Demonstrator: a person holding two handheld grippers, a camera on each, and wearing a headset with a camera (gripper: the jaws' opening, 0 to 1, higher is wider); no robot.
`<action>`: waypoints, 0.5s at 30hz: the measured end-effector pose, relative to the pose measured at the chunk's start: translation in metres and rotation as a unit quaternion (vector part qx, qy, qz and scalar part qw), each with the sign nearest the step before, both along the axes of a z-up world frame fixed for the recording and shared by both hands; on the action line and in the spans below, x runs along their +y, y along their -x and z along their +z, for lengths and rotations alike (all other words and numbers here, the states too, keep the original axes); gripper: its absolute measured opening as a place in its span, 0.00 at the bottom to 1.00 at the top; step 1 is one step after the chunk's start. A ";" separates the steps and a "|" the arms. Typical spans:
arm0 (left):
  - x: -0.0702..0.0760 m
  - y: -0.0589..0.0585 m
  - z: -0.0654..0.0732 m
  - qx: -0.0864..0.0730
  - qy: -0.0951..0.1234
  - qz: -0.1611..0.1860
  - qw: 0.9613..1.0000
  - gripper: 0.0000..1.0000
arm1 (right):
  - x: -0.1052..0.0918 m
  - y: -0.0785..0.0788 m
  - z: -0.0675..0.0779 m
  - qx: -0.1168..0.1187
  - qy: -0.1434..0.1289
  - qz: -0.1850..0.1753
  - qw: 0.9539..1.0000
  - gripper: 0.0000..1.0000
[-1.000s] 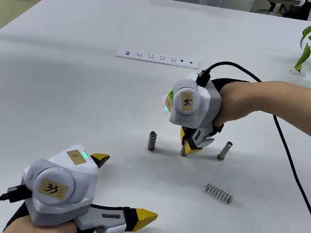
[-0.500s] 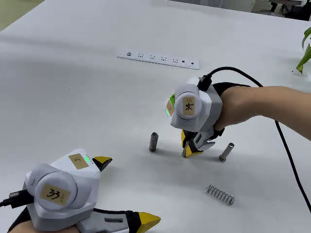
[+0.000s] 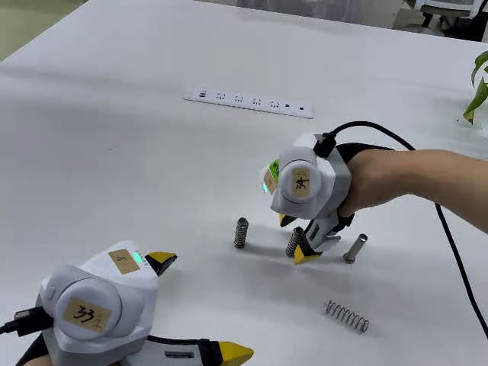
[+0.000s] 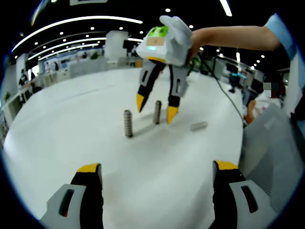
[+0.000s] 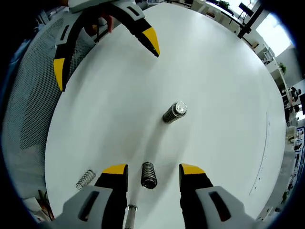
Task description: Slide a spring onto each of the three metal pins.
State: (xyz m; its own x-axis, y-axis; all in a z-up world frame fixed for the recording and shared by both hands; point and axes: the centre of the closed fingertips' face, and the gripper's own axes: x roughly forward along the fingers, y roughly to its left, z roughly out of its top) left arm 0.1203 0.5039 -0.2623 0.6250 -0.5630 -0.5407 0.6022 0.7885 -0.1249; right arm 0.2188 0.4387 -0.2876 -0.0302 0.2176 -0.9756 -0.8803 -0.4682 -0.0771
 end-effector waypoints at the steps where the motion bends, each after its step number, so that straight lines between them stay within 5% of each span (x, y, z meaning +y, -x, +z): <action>1: 0.000 0.000 0.000 -0.001 0.000 -0.001 1.000 0.98 | 0.001 0.001 0.001 0.002 -0.006 -0.002 1.000 0.53; 9: 0.000 -0.001 0.003 -0.004 -0.001 -0.004 1.000 0.98 | 0.008 0.003 0.003 0.007 -0.062 -0.035 0.997 0.91; 15: -0.002 -0.003 0.006 -0.009 -0.001 -0.006 1.000 0.98 | 0.002 0.001 0.005 0.005 -0.078 -0.067 0.995 0.98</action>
State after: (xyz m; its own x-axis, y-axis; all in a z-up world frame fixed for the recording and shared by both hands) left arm 0.1232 0.5023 -0.2564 0.6273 -0.5701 -0.5306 0.6141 0.7811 -0.1133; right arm 0.2181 0.4403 -0.2822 -0.0004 0.3697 -0.9291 -0.9350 -0.3297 -0.1308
